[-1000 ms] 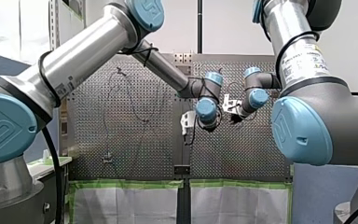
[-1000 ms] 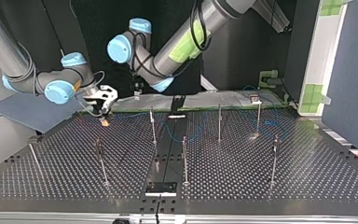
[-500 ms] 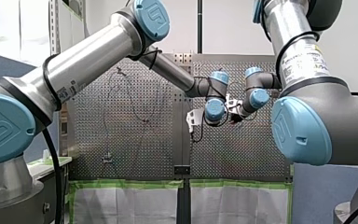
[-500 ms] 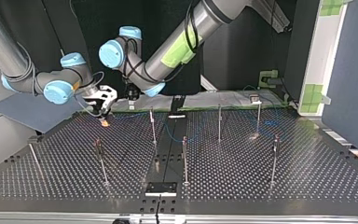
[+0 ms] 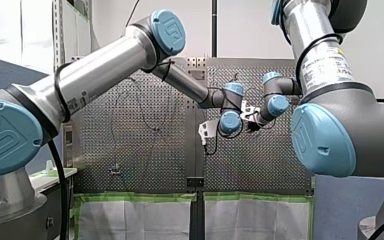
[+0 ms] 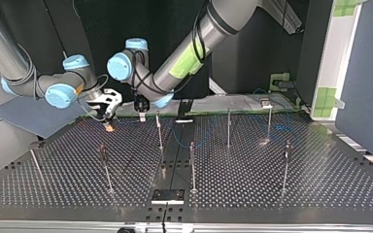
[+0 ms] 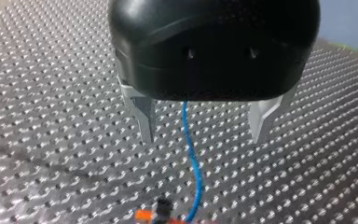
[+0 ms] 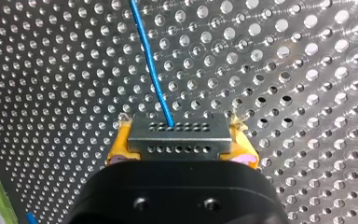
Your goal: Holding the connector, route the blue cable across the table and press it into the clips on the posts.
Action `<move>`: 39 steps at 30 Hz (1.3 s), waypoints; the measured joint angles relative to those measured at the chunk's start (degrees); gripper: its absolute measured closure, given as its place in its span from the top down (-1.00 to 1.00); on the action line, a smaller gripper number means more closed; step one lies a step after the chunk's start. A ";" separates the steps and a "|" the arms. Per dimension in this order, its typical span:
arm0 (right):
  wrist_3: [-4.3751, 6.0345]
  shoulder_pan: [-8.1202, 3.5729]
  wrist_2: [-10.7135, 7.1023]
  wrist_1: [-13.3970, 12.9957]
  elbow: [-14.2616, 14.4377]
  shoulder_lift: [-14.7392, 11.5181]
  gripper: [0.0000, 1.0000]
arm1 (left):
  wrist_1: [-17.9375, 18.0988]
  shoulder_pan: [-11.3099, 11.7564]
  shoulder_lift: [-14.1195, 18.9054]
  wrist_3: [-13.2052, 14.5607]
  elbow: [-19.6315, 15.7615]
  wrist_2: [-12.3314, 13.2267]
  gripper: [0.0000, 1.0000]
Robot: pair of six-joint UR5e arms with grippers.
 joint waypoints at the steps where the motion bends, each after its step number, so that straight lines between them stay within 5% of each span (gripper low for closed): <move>1: 0.00 0.00 -0.08 0.00 0.01 0.00 -1.00 | 0.09 0.07 -0.06 -0.04 0.22 -0.17 0.96; 14: 0.00 0.09 -1.14 -0.08 0.00 0.00 -1.00 | 0.64 0.61 -0.97 -0.30 2.19 -0.48 0.96; 29: 0.00 0.05 -1.54 -0.15 0.00 0.00 -1.00 | -6.78 1.30 -8.16 -1.90 9.85 -0.79 0.96; 39: 0.00 0.00 -1.53 -0.17 -0.02 0.00 -1.00 | -7.24 0.88 -8.63 -2.40 12.92 -0.63 0.86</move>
